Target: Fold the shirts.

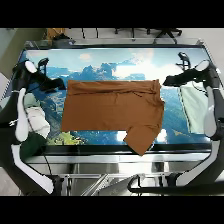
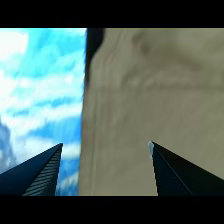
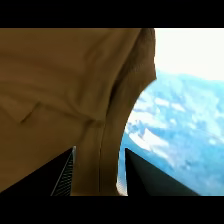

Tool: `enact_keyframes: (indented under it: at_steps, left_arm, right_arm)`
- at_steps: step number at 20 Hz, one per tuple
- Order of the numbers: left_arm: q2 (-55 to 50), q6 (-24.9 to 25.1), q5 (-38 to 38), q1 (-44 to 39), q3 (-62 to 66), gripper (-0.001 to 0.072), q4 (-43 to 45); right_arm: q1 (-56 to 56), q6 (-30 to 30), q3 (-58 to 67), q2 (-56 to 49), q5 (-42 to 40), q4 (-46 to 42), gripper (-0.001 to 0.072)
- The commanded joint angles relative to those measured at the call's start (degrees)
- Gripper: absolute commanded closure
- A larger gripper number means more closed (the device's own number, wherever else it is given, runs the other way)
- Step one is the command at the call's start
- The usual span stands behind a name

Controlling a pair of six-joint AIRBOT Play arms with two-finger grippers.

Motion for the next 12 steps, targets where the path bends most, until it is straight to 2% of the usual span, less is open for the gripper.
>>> enact_keyframes:
  at_steps: [1, 6, 9, 12]
  left_arm:
    - [8.9, 0.1, -2.6, 3.9, -17.8, 0.0101, -1.9]
    - [16.3, 4.9, 4.7, 6.3, -40.3, 0.0101, -10.2]
    - [16.3, 6.2, 6.5, 6.4, -44.5, 0.0101, -10.9]
    - [16.3, 10.0, 6.8, 6.3, -44.6, 0.0119, -18.4]
  right_arm:
    - [-3.9, 2.5, -9.5, 7.0, 7.1, 0.8, 0.0352]
    - [-10.4, 3.2, -33.8, 22.4, 4.2, 2.6, 0.0352]
    - [-13.2, 4.3, -45.5, 30.7, 1.1, 3.4, 0.0352]
    - [-13.2, 5.2, -53.5, 34.3, 0.7, 5.0, 0.0349]
